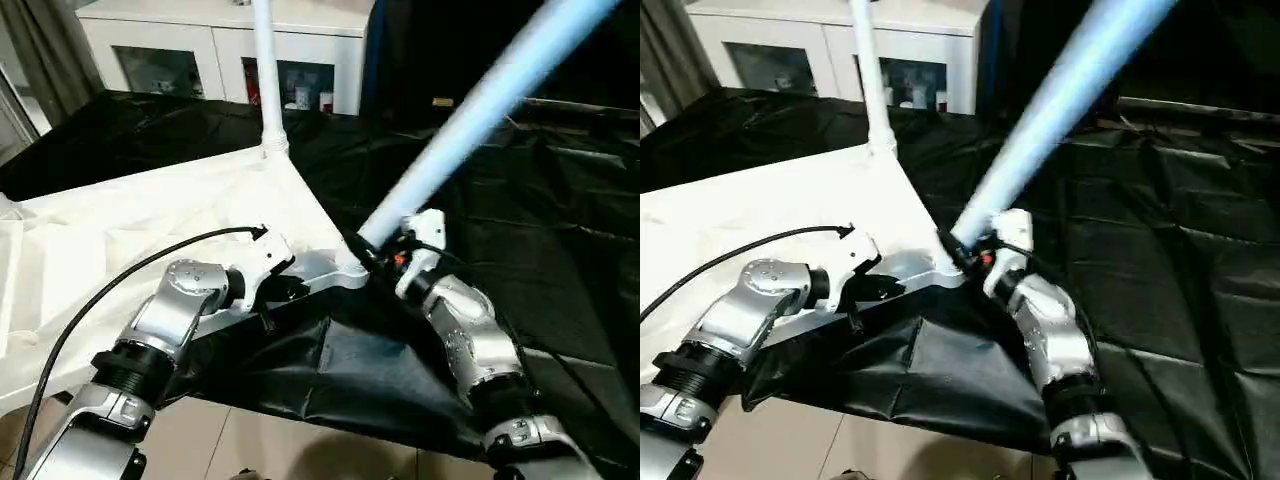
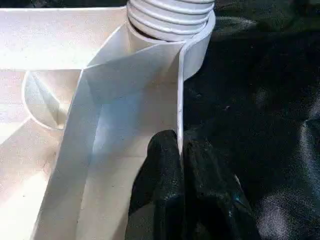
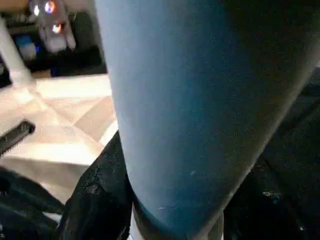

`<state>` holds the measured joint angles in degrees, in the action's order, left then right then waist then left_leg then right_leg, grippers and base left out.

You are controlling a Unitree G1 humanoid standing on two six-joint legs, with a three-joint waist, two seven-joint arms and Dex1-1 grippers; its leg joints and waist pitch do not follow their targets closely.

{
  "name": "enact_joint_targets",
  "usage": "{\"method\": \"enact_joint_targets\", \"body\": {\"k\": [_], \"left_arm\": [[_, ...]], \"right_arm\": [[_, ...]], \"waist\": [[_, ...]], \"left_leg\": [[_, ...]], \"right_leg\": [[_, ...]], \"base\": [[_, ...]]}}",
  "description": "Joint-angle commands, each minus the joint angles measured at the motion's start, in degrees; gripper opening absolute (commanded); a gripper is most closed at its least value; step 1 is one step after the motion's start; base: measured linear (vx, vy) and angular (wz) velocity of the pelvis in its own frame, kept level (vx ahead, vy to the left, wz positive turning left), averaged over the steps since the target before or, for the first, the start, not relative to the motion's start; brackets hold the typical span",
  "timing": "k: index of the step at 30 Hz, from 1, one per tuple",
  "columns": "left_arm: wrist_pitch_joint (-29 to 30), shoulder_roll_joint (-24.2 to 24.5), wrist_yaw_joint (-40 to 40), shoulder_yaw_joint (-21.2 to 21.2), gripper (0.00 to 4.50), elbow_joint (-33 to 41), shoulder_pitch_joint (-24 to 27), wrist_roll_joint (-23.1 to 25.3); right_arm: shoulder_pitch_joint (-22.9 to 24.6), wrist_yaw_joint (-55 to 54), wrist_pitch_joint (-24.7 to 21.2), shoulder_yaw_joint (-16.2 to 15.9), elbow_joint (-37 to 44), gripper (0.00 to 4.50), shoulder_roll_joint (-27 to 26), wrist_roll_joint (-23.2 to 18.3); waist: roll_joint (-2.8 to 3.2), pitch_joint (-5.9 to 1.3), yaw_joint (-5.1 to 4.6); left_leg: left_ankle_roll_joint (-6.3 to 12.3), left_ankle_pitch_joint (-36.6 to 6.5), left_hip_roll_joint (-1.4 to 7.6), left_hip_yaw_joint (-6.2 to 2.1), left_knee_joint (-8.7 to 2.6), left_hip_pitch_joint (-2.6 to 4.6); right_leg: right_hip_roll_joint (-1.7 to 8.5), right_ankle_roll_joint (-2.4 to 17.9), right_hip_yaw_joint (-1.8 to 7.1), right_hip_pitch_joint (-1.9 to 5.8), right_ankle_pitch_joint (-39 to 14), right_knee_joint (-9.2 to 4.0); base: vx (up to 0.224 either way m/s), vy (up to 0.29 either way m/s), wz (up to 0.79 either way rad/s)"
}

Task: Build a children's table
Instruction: Rotate table base

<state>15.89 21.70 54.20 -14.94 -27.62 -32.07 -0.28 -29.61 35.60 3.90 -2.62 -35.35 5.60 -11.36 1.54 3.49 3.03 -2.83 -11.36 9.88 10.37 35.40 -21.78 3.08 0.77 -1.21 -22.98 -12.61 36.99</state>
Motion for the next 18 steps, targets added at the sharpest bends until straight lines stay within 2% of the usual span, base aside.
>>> {"method": "enact_joint_targets", "body": {"k": [1,3,4,6,8,9,11,12,13,15,17,18], "left_arm": [[-2.22,0.81,0.82,1.48,0.0,1.9,-1.61,-0.79],[-2.17,1.13,2.06,0.83,0.0,2.52,-1.35,-0.85],[-2.16,1.36,2.96,0.31,0.0,3.07,-1.14,-0.9],[-2.06,1.58,3.59,-0.09,0.0,3.48,-1.01,-0.87],[-1.93,1.96,4.81,-0.89,0.0,4.26,-0.76,-0.77],[-1.55,2.35,6.16,-1.77,0.0,5.32,-0.4,-0.74],[-1.35,2.64,7.27,-2.26,0.0,6.05,-0.14,-0.95],[-1.02,2.91,8.34,-2.69,0.0,6.9,0.12,-1.22],[-0.82,3.17,9.17,-3.09,0.0,7.69,0.33,-1.33],[-0.8,3.19,9.25,-3.13,0.0,7.77,0.35,-1.34],[-0.65,3.93,11.32,-3.87,0.0,9.6,0.66,-1.73],[-0.66,4.37,12.23,-4.16,0.0,10.09,0.65,-1.94]], "right_arm": [[-0.47,1.58,-3.65,-2.64,-4.75,1.89,1.76,4.03],[-1.84,3.26,-4.22,-3.48,-6.03,1.89,2.2,4.63],[-2.66,4.27,-4.21,-3.96,-6.85,1.89,2.51,5.18],[-3.45,5.4,-4.38,-4.42,-7.64,1.89,2.7,5.45],[-4.49,7.78,-4.65,-5.59,-8.78,1.89,3.13,5.89],[-5.22,10.36,-4.92,-6.9,-9.67,1.89,3.67,6.24],[-5.63,12.09,-5.08,-7.54,-10.29,1.89,3.94,6.28],[-6.07,14.27,-5.58,-8.05,-11.05,1.89,4.38,6.16],[-6.44,16.24,-5.83,-8.4,-11.81,1.89,4.86,6.14],[-6.47,16.41,-5.82,-8.42,-11.9,1.89,4.91,6.16],[-7.28,21.13,-5.76,-8.87,-14.01,1.89,6.32,6.63],[-7.47,23.34,-5.49,-9.05,-14.56,1.89,6.96,6.49]], "waist": [[-0.19,-3.92,0.04],[-0.23,-3.97,-0.09],[-0.62,-3.98,-0.24],[-0.39,-3.93,-0.36],[-1.04,-4.12,-0.47],[-0.95,-4.18,-0.59],[-0.7,-4.15,-0.62],[-1.1,-4.16,-0.71],[-1.31,-4.19,-0.7],[-1.12,-4.19,-0.63],[-1.47,-4.08,-0.56],[-1.47,-4.07,-0.53]], "left_leg": [[1.89,-8.25,2.9,-1.26,-4.46,0.62],[2.43,-7.89,2.93,-1.19,-4.35,0.69],[2.83,-7.24,2.9,-1.23,-4.33,0.45],[3.23,-7.02,2.97,-1.22,-4.31,0.5],[3.84,-6.09,2.99,-1.16,-4.18,0.46],[4.49,-4.95,3.08,-1.17,-4.12,0.49],[4.82,-5.23,3.17,-1.1,-4.08,0.63],[5.01,-5.36,3.2,-1.03,-4.1,0.67],[5.15,-5.27,3.31,-1.12,-4.2,0.65],[5.16,-5.42,3.4,-1.16,-4.19,0.71],[4.64,-7.31,3.48,-1.09,-4.32,0.91],[4.53,-7.75,3.51,-1.06,-4.33,1.0]], "right_leg": [[4.75,14.7,2.36,2.95,-3.6,-4.65],[4.76,14.99,2.37,2.93,-2.93,-4.65],[4.79,15.2,2.32,3.13,-2.17,-4.43],[4.87,15.45,2.31,2.97,-1.97,-4.48],[4.9,15.71,2.26,3.17,-0.87,-4.31],[4.85,16.24,2.16,3.08,0.85,-4.06],[4.82,16.78,2.14,2.91,2.03,-4.06],[4.76,16.97,2.11,2.93,2.44,-4.06],[4.8,17.18,2.03,3.05,2.91,-3.95],[4.9,17.36,2.02,3.01,3.21,-3.88],[4.96,17.5,1.94,2.91,1.01,-4.11],[4.99,17.52,1.95,2.88,0.52,-4.2]], "base": [[0.0,0.0,0.0],[0.0,0.0,0.0],[0.0,0.0,0.0],[0.0,0.0,0.0],[0.0,0.0,0.0],[0.0,0.0,0.0],[0.0,0.0,0.0],[0.0,0.0,0.0],[0.0,0.0,0.0],[0.0,0.0,0.0],[0.0,0.0,0.0],[0.0,0.0,0.0]]}}
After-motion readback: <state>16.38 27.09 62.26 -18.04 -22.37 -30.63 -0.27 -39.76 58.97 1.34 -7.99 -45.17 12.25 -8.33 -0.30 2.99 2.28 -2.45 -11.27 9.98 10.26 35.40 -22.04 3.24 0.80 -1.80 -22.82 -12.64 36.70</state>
